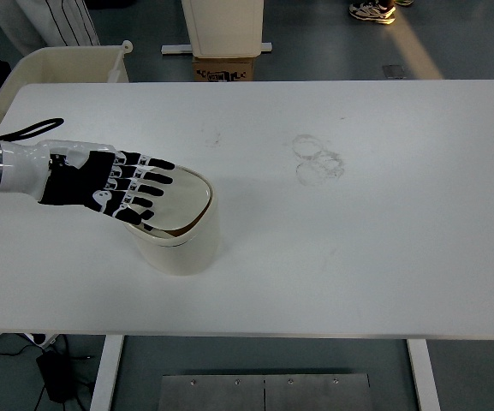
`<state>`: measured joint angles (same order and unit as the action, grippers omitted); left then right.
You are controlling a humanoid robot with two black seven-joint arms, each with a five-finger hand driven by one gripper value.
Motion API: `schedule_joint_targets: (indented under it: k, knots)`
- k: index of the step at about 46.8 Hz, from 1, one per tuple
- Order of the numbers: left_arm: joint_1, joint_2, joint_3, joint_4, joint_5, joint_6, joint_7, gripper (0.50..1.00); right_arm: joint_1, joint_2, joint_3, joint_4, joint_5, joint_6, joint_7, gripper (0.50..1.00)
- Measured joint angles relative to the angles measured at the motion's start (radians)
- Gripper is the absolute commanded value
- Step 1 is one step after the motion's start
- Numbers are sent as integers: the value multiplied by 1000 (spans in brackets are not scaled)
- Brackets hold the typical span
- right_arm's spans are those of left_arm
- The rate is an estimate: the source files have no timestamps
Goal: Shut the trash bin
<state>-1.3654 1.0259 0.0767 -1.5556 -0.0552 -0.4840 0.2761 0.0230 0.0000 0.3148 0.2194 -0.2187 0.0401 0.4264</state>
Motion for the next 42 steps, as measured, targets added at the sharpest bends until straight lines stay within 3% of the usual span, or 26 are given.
schedule_joint_targets:
  k: [42]
  knots:
    - [20,-13,0,0,0,4,-1,1000,0,0,0,0,0,-1,0,991]
